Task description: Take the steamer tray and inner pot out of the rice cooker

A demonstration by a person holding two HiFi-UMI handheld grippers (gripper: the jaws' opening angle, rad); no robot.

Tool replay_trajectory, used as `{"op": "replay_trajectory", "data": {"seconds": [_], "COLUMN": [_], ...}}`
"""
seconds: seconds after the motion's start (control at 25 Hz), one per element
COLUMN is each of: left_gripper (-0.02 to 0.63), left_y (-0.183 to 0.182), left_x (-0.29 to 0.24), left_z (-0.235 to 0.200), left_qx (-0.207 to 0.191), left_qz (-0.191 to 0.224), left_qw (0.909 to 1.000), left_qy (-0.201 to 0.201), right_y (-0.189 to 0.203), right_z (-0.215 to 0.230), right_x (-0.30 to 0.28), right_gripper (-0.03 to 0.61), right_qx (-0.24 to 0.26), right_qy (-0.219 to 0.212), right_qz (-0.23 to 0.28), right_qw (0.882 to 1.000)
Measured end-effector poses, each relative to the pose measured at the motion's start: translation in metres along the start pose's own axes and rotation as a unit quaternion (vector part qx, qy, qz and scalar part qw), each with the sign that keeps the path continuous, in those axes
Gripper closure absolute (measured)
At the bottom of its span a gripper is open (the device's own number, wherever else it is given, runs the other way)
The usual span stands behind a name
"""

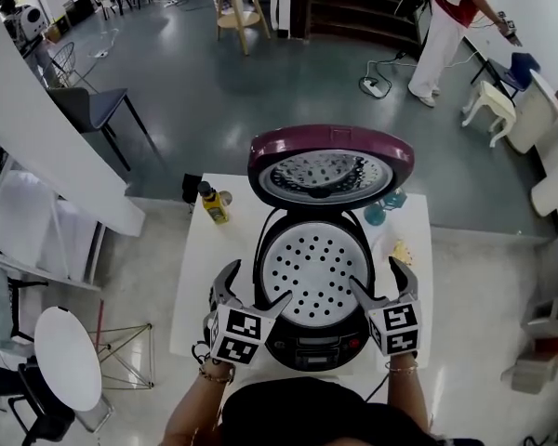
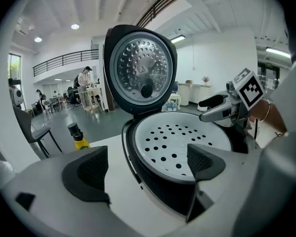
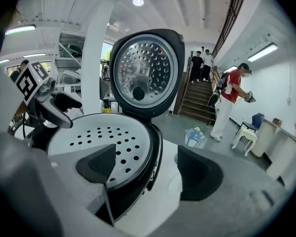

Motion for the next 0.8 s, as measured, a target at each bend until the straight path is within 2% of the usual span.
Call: {"op": "replay_trajectory", "data": {"seconds": [0.16,0.4,0.44,0.48,0.52,0.56,0.64,0.76,0.8], "left_gripper": [0.114,0.122,0.15,0.228,0.372,0.405,0.407,0.423,0.431], "left_y": [-0.01,-0.016,-0.016,-0.016,-0.015,-0.016,-0.017,-0.017,-0.018], "left_x": [-0.014,-0.037,-0.039,-0.041,-0.043,-0.044,-0.046,-0.045,-0.045], "left_z": [-0.002,0.0,0.0,0.0,-0.001,-0.002,-0.004,-0.006,-0.006], "left_qx": [-0.029,-0.094,-0.099,-0.101,-0.1,-0.096,-0.087,-0.078,-0.074], "left_qz": [-0.017,-0.054,-0.058,-0.06,-0.06,-0.059,-0.061,-0.064,-0.065], "left_qw": [0.9994,0.994,0.9933,0.993,0.9932,0.9936,0.9943,0.9949,0.9951], "left_qy": [0.009,0.016,0.013,0.008,0.002,-0.002,-0.003,-0.005,-0.006], "right_y": [-0.01,-0.015,-0.015,-0.013,-0.012,-0.011,-0.01,-0.008,-0.008], "right_z": [0.005,0.008,0.008,0.008,0.008,0.009,0.009,0.006,0.005], "right_x": [-0.015,-0.038,-0.041,-0.044,-0.046,-0.048,-0.05,-0.053,-0.053], "right_gripper": [0.191,0.201,0.217,0.219,0.223,0.229,0.248,0.325,0.332], "right_qx": [0.003,0.047,0.054,0.061,0.067,0.07,0.067,0.064,0.065], "right_qy": [-0.014,-0.001,-0.001,0.0,-0.001,-0.002,-0.008,-0.013,-0.009], "right_qz": [-0.024,-0.089,-0.099,-0.107,-0.115,-0.124,-0.131,-0.12,-0.122], "right_qw": [1.0,0.995,0.994,0.992,0.991,0.99,0.989,0.991,0.99]}}
Point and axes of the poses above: the fingertips, and each gripper's own axes: x backward along the fingers, z to its right, y out of its underside, the point moved 10 cm from there along x, backward along the fingers, and after that the axes turned 11 degrees about -y, right-handed, at the moved point
